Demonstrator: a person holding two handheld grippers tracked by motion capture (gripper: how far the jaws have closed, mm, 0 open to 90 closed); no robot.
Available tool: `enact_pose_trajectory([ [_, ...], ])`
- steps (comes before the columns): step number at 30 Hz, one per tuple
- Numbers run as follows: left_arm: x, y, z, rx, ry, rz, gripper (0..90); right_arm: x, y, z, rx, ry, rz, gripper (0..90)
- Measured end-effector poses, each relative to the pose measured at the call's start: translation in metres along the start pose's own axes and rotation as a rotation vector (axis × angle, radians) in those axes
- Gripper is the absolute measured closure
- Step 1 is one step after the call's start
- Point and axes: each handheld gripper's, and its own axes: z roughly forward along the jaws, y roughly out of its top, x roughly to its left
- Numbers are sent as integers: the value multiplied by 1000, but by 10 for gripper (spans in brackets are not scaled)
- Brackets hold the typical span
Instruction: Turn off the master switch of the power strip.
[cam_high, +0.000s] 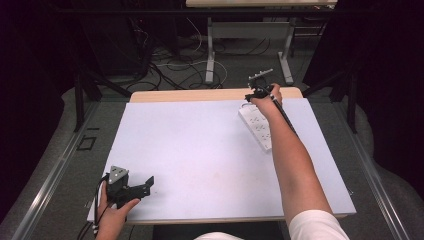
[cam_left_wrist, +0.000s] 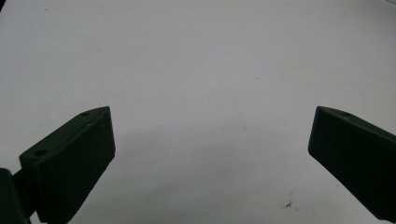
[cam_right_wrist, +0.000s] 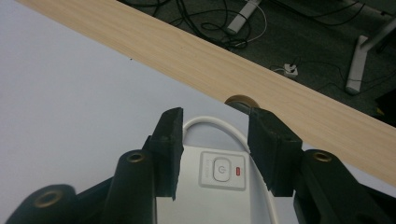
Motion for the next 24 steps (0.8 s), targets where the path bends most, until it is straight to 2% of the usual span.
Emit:
enact_pose_trajectory([
  [6, 3, -1, -4, -8, 12, -5, 7, -2, -2, 3, -10, 0, 44, 635],
  [7, 3, -1, -5, -9, 12, -11, 7, -4, -2, 4, -9, 8, 54, 649],
  [9, 3, -1, -5, -12, 16, -12, 7, -6, -4, 4, -13, 46, 105, 677],
  [11, 4, -2, -5, -13, 16, -9, 7, -9, -6, 4, -21, 63, 125, 727],
  [13, 4, -1, -7, -12, 18, -11, 7, -11, -8, 4, -34, 51, 117, 763],
  [15, 4, -1, -8, -20, 22, -16, 7, -13, -10, 5, -24, 37, 110, 795],
  [22, 4, -2, -9, -30, 19, -16, 7, -19, -14, 7, -41, 29, 109, 900],
  [24, 4, -1, -9, -33, 19, -13, 7, -21, -16, 8, -41, 27, 115, 900],
])
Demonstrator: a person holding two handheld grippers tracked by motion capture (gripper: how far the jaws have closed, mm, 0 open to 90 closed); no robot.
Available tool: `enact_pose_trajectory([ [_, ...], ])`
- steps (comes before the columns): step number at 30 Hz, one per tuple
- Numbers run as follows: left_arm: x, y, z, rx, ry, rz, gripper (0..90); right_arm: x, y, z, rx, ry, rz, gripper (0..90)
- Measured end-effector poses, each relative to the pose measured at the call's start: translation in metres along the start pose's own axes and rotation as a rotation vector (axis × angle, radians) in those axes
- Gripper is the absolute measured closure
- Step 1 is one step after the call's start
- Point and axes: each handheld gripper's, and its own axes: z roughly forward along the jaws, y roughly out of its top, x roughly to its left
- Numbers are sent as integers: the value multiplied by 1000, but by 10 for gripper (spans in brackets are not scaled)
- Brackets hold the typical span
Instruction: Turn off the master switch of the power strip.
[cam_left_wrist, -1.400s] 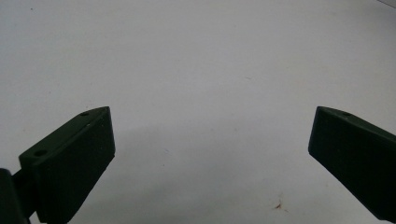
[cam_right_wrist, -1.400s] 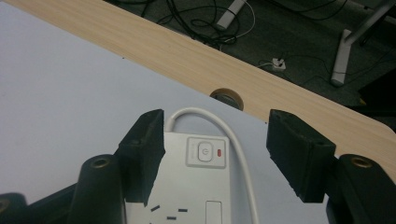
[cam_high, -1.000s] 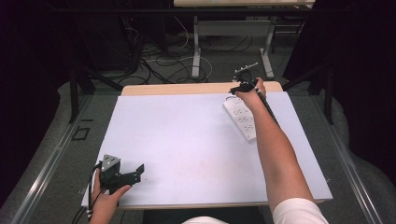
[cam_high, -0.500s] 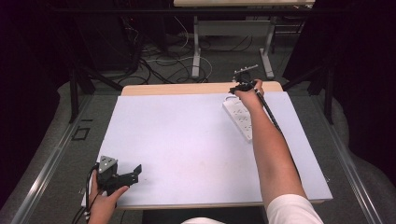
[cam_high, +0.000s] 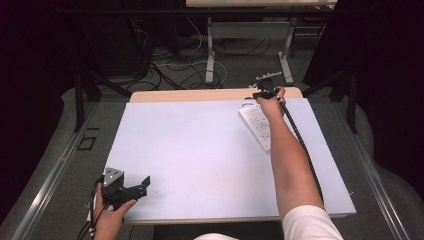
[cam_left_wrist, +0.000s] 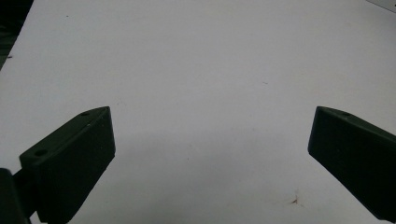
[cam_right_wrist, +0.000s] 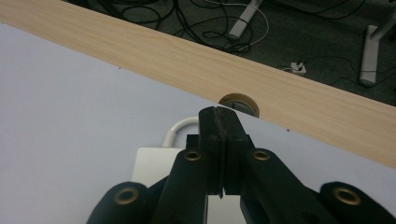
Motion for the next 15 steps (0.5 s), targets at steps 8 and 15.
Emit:
enact_pose_trajectory([
  [8, 1, 0, 0, 0, -2, -1, 8, -5, -11, 14, 27, 7, -17, 900],
  [15, 1, -1, 0, 1, 2, 7, 8, -4, -24, 29, 36, -24, -9, 900],
])
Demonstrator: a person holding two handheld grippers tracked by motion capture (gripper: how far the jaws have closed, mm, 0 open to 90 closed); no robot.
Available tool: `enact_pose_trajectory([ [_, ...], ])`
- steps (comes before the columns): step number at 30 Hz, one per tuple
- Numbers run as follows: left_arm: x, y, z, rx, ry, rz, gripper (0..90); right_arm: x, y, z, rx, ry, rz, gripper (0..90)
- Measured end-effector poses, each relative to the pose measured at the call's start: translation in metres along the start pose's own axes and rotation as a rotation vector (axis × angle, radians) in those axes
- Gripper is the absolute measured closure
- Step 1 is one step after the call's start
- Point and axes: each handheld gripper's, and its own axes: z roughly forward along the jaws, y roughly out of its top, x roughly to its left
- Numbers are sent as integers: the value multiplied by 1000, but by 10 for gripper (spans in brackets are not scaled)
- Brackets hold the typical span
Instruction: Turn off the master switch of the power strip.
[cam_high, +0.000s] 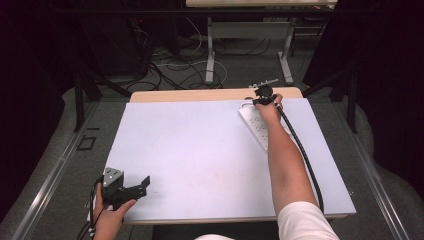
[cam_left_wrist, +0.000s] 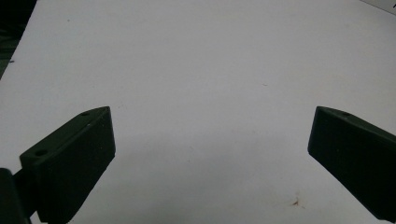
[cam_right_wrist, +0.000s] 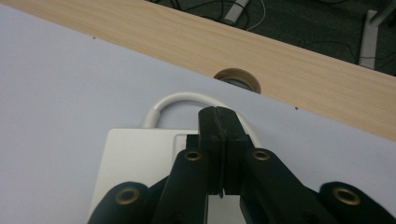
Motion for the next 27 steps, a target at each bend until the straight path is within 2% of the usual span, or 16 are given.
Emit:
enact_pose_trajectory([
  [4, 1, -2, -1, 1, 3, -6, 8, 2, -3, 5, 25, -4, 1, 900],
  [7, 1, -3, -2, 6, 7, -9, 8, 3, -3, 6, 16, -7, 0, 900],
  [10, 0, -3, -3, 2, 9, -10, 8, 5, -3, 6, 34, -19, 8, 900],
  [16, -1, -3, -2, 6, 8, -4, 8, 5, -3, 5, 57, -10, -16, 900],
  [17, -1, -4, -2, 7, 8, -4, 8, 6, -3, 4, 55, -5, -5, 900],
  [27, -1, -4, -1, 17, 5, -5, 8, 7, -6, 6, 33, -15, -27, 900],
])
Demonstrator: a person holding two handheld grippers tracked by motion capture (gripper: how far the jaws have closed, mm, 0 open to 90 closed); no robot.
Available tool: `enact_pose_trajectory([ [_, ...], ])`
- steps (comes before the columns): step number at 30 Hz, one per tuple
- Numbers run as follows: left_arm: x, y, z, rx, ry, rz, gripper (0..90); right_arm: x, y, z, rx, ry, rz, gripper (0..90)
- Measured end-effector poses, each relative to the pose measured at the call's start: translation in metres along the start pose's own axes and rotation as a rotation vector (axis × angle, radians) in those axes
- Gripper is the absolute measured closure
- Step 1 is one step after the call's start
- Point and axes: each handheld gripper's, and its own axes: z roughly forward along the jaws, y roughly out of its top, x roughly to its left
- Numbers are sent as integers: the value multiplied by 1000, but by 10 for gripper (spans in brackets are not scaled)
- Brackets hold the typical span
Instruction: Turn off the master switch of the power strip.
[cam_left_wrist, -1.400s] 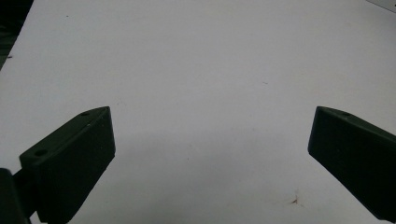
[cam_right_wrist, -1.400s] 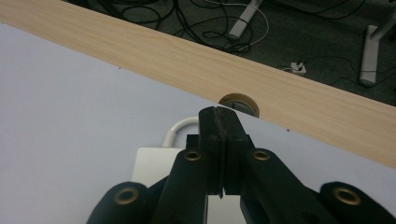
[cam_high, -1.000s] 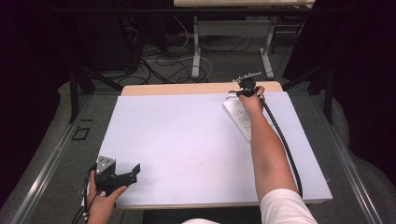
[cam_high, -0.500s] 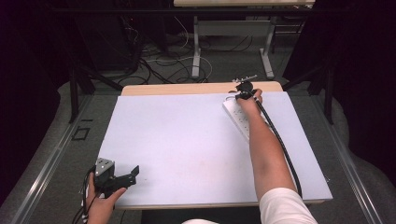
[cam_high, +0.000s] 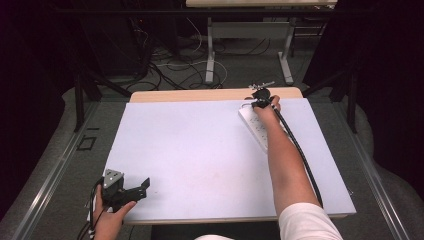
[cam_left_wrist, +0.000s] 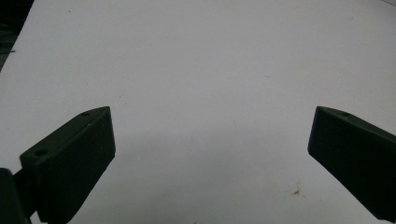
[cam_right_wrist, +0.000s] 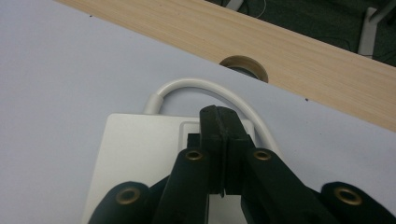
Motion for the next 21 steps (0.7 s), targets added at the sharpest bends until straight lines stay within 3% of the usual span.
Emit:
enact_pose_trajectory([
  [4, 0, 0, -1, -5, 1, 0, 8, -1, -4, 2, -31, 5, 21, 900],
  [8, 1, 0, 0, -2, 4, -2, 8, 5, -2, 1, -25, -28, -21, 900],
  [11, -1, 1, 2, 2, -5, 2, 8, 8, 1, -2, -29, -11, -24, 900],
  [15, -1, 3, 4, 5, -12, 14, 8, 7, 2, -7, -35, 7, 36, 896],
  [21, -4, 3, 4, 6, -24, 20, 8, 5, 5, -18, -7, 3, 39, 868],
])
